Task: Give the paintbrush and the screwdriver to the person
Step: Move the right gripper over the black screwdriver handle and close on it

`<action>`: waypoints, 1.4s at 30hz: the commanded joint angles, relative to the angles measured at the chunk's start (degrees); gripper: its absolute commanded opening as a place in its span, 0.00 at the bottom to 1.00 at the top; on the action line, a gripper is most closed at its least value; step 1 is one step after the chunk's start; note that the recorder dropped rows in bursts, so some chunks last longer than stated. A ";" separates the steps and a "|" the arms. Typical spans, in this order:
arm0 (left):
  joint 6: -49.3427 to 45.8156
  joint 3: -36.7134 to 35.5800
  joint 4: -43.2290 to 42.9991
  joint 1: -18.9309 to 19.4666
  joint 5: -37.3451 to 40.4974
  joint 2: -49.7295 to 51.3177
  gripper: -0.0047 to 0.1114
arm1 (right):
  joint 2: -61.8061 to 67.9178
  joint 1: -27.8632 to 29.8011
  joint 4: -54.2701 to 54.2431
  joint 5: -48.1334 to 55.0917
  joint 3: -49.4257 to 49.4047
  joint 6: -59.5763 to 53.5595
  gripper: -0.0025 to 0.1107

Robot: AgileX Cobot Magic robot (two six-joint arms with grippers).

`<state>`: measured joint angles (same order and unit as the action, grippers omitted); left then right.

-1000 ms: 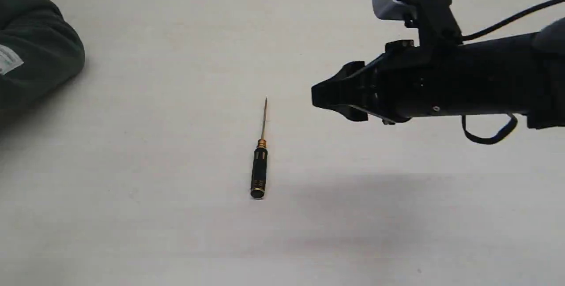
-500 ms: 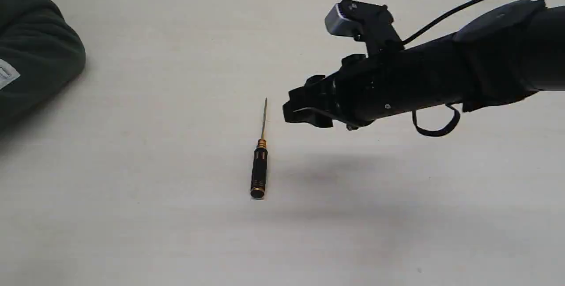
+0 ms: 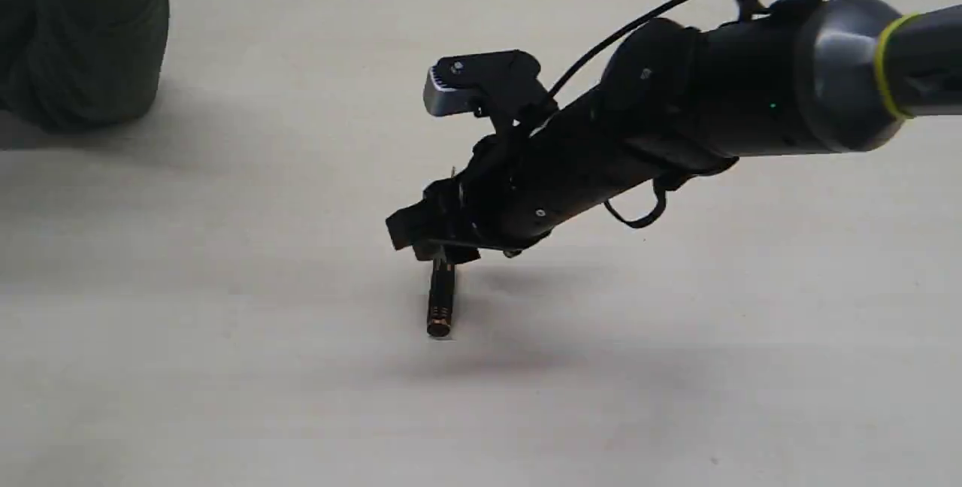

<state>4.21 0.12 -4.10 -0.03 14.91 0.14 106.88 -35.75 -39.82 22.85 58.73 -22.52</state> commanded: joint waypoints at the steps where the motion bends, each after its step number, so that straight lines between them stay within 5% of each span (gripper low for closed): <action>1: 0.12 -0.12 0.08 -0.37 -0.63 -0.14 0.04 | 1.51 -0.56 8.24 1.54 1.71 8.32 0.44; 24: 0.12 -0.12 0.22 -0.37 -0.47 -0.14 0.04 | 7.25 -1.27 20.26 6.89 7.24 21.82 0.44; 42: 0.12 -0.12 0.22 -0.37 -0.47 -0.14 0.04 | 7.73 -2.33 19.53 4.83 7.24 22.52 0.44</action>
<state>4.21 0.12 -4.10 -0.03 14.91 0.14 114.42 -38.07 -20.12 28.26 65.89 -0.46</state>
